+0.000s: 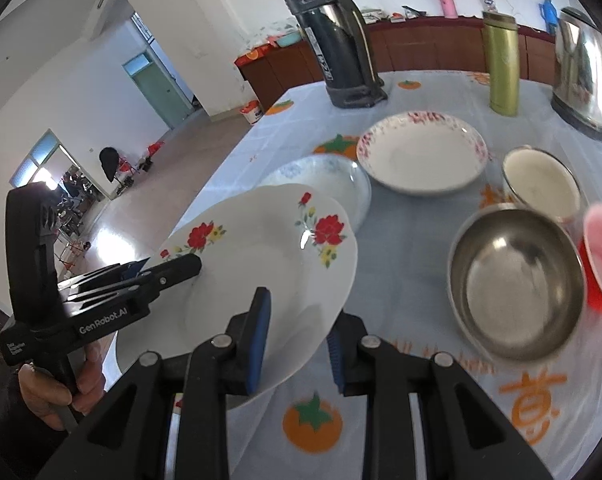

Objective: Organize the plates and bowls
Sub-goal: 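Lift the red-flower plate with the right gripper toward the blue-patterned plate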

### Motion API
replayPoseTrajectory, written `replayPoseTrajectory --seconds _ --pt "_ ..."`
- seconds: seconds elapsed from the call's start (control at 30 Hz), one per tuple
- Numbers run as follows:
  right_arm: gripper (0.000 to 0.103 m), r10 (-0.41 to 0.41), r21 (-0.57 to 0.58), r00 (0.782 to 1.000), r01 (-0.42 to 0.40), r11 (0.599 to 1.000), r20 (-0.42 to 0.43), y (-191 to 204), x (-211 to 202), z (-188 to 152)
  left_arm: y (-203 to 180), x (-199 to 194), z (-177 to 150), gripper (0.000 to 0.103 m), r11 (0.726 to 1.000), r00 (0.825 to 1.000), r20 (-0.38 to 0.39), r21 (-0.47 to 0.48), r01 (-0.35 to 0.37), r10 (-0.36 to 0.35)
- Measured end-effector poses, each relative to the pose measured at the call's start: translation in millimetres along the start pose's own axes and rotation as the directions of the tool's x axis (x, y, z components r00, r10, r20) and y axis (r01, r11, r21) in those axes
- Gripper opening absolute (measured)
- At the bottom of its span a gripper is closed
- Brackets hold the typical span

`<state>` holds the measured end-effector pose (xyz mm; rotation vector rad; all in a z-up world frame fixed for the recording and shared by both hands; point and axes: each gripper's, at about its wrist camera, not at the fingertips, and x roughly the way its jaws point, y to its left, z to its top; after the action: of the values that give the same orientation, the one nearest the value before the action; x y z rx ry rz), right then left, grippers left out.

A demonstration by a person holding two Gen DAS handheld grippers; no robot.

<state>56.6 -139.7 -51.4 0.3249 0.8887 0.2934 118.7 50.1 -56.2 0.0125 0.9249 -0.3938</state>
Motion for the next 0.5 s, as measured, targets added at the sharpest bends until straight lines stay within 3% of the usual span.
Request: replayPoseTrajectory --seconds 0.5 --pt "0.027 -0.039 -0.011 0.999 0.039 0.999 -0.038 -22 81 44 28 79 36 0.037 0.998 0.998 -0.008 -0.018 -0.055 0.055"
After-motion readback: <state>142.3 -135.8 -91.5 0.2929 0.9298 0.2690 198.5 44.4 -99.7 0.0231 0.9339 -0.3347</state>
